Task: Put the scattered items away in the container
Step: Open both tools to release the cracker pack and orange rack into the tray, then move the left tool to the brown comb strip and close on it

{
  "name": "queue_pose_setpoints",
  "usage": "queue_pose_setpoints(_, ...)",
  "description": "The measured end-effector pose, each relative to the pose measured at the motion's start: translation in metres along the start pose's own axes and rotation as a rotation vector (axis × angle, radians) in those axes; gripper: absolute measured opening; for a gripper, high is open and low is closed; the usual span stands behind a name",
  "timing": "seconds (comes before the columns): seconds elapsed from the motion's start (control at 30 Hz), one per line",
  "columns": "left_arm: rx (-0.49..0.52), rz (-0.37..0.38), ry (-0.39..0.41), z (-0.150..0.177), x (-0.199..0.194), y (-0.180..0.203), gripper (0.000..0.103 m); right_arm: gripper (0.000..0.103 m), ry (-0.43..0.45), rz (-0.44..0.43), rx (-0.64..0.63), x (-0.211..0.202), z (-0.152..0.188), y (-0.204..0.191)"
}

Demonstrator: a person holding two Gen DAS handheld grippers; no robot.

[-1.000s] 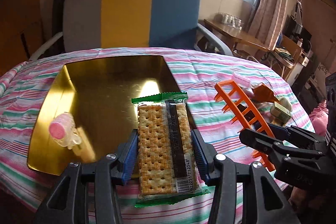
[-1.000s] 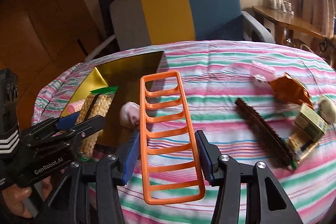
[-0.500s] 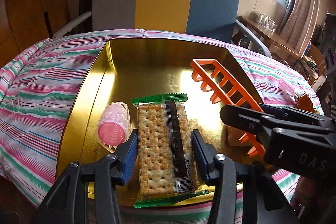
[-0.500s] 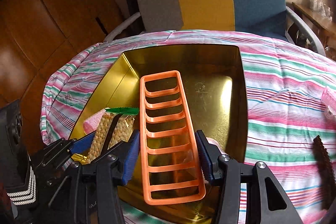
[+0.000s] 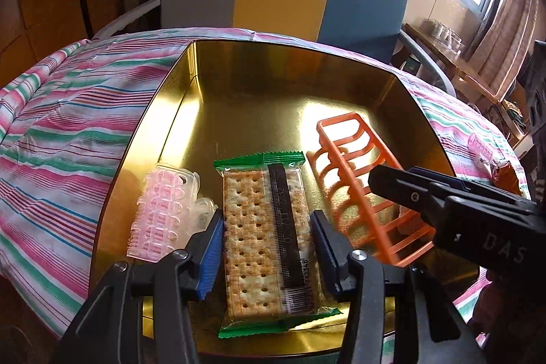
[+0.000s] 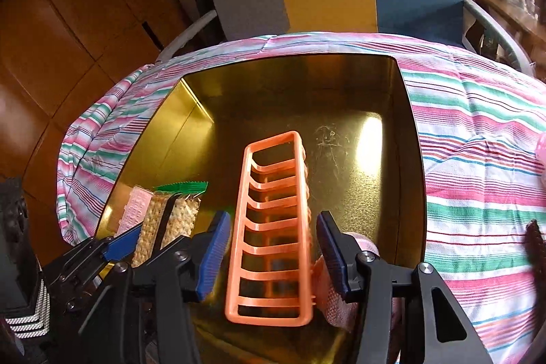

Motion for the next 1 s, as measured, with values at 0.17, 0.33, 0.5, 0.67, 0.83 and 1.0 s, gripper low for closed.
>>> queue_pose_setpoints(0.17, -0.003, -0.021, 0.028, -0.004, -0.010, -0.001, 0.055, 0.072, 0.080, -0.037, -0.001, -0.026, 0.004, -0.002)
queue_pose_setpoints(0.33, 0.024, -0.034, 0.088, -0.004, -0.037, 0.007, 0.057, 0.078, 0.143, -0.059, 0.028, -0.060, 0.021, 0.022)
queue_pose_setpoints(0.5, 0.087, 0.044, 0.132, 0.004, -0.063, 0.038, 0.059, 0.083, 0.158, 0.019, 0.074, -0.095, 0.054, 0.084)
queue_pose_setpoints(0.67, 0.213, 0.198, 0.097, 0.026, -0.073, 0.095, 0.059, 0.086, 0.136, 0.118, 0.165, -0.122, 0.082, 0.165)
queue_pose_setpoints(0.83, 0.359, 0.290, 0.038, 0.053, -0.073, 0.155, 0.059, 0.086, 0.093, 0.153, 0.239, -0.126, 0.089, 0.224)
queue_pose_setpoints(1.0, 0.445, 0.324, -0.025, 0.078, -0.068, 0.186, 0.059, 0.086, 0.024, 0.114, 0.292, -0.100, 0.085, 0.246)
Point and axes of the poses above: each gripper's, at about its wrist camera, not at the fingertips, and x roughly the way its jaws point, y to its right, z to its underside, the point moved 7 cm from there along x, roughly the way its jaws point, and after that the axes turned 8 degrees about -y, right-handed, at the moved point
